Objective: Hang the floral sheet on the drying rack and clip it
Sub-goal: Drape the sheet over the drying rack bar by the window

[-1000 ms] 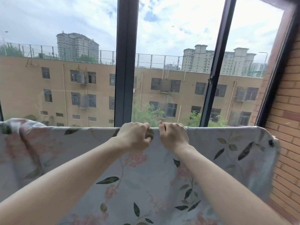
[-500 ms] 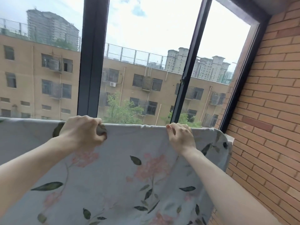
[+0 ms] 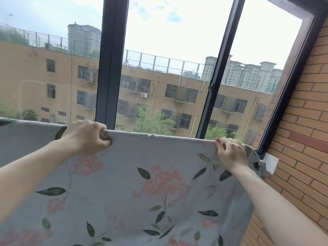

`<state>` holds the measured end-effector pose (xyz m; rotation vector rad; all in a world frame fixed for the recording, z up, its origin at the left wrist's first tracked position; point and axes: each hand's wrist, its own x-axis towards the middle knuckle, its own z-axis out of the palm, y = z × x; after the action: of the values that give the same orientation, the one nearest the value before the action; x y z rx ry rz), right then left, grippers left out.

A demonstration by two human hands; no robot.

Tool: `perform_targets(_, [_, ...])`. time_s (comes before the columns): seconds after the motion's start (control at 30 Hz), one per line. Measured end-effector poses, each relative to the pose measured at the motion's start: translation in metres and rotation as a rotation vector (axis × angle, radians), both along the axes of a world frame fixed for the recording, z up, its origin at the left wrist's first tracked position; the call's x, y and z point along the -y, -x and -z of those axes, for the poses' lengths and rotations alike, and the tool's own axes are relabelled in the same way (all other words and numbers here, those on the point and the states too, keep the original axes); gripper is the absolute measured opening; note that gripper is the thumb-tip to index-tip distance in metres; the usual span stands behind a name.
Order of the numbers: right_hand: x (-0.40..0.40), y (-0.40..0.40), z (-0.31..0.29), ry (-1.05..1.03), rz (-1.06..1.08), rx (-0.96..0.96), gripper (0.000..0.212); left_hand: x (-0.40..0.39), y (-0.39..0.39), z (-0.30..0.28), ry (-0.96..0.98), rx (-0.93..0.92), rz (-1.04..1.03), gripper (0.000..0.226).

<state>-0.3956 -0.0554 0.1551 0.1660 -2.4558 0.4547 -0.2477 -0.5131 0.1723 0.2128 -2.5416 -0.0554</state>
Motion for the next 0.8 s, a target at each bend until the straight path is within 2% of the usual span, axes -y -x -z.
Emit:
perform_targets(0.07, [-0.005, 0.002, 0.002, -0.012, 0.012, -0.008, 0.076, -0.005, 0.001, -0.001, -0.013, 0.01, -0.009, 0.03])
perform_targets(0.17, [-0.011, 0.005, 0.001, 0.009, 0.037, 0.006, 0.054, -0.012, 0.003, 0.0, -0.018, 0.014, -0.044, 0.029])
perform_targets(0.23, [-0.015, 0.009, 0.002, 0.019, 0.023, 0.014, 0.049, -0.013, 0.003, 0.0, -0.025, 0.026, -0.054, 0.031])
perform_targets(0.47, [-0.025, 0.022, -0.003, 0.079, 0.083, 0.015, 0.067, -0.011, 0.001, -0.005, -0.029, 0.055, -0.079, 0.033])
perform_targets(0.63, [-0.002, 0.012, -0.002, 0.174, 0.104, 0.088, 0.055, -0.012, -0.002, -0.007, -0.045, 0.068, -0.101, 0.035])
perform_targets(0.7, [0.012, 0.0, -0.002, 0.186, 0.052, 0.053, 0.046, -0.011, -0.005, -0.009, -0.051, 0.08, -0.098, 0.034])
perform_targets(0.8, [0.048, -0.026, 0.002, 0.168, -0.16, -0.037, 0.03, -0.012, -0.008, -0.009, -0.044, 0.097, -0.087, 0.034])
